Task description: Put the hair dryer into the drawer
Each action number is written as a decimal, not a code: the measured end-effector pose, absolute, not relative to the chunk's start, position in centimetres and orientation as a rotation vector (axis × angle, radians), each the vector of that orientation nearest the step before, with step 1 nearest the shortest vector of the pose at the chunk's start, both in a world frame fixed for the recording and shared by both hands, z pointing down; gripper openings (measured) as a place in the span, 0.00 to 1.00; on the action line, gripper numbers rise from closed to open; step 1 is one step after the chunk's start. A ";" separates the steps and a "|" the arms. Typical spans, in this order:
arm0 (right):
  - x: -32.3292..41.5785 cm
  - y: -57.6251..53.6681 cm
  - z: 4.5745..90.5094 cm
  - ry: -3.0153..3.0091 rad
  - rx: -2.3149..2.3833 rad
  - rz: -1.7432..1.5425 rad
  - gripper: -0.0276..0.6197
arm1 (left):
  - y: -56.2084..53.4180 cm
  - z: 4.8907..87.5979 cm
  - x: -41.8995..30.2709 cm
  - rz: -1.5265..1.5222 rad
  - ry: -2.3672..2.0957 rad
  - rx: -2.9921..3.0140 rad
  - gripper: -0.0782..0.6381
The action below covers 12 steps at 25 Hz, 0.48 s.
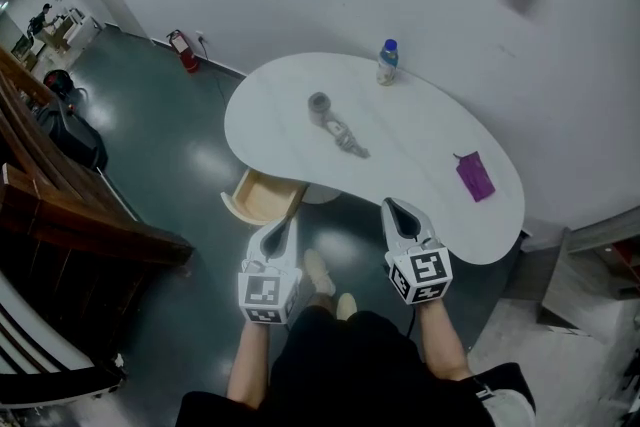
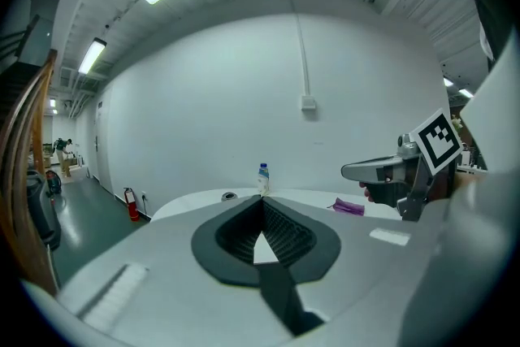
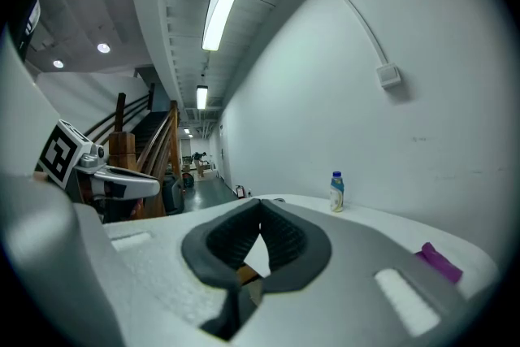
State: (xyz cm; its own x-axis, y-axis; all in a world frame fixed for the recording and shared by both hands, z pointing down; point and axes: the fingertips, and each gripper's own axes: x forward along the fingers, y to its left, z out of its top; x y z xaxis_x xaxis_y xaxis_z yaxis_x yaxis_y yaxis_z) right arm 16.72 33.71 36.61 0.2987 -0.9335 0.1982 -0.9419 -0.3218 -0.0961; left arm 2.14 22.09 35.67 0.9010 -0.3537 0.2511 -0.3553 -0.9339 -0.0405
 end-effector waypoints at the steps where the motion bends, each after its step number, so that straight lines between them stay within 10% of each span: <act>1: 17.2 33.2 36.8 -1.796 2.504 0.344 0.05 | 21.5 35.9 2.7 0.405 -0.557 3.057 0.12; 12: 21.4 24.2 35.7 -1.749 2.515 0.345 0.05 | 13.7 36.4 9.4 0.381 -0.416 3.066 0.12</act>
